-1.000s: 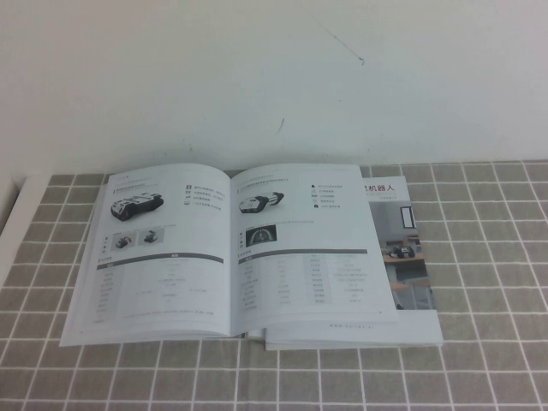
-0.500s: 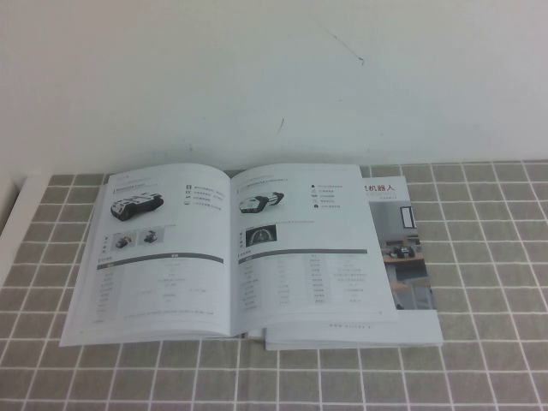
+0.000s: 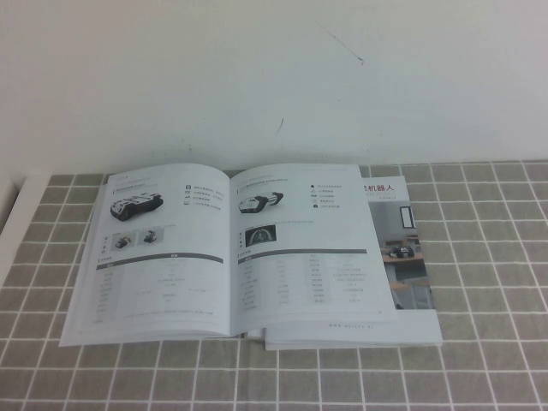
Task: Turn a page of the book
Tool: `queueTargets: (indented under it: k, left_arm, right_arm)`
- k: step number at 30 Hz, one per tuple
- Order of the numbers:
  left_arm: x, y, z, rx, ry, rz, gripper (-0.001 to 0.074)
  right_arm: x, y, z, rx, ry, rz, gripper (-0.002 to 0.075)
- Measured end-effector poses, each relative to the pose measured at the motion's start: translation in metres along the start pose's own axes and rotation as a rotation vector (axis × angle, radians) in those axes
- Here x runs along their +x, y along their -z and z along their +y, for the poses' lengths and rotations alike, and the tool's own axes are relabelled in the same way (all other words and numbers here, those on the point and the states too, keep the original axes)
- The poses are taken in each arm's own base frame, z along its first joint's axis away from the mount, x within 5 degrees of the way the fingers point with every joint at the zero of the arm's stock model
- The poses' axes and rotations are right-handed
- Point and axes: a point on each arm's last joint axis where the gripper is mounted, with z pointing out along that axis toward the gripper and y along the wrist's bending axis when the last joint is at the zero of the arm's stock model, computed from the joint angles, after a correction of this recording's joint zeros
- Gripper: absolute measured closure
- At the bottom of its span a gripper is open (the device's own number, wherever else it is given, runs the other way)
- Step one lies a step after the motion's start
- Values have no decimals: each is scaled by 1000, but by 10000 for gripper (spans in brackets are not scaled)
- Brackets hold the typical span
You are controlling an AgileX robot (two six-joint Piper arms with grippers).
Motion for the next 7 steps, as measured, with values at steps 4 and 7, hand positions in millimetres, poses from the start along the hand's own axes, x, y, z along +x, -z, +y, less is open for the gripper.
queueTargets:
  k: [4, 7]
  left_arm:
    - [0, 0, 0, 0, 0, 0, 739]
    - [0, 0, 0, 0, 0, 0, 739]
  right_arm:
    - [0, 0, 0, 4, -1, 1, 727]
    - [0, 0, 0, 6, -2, 1, 727]
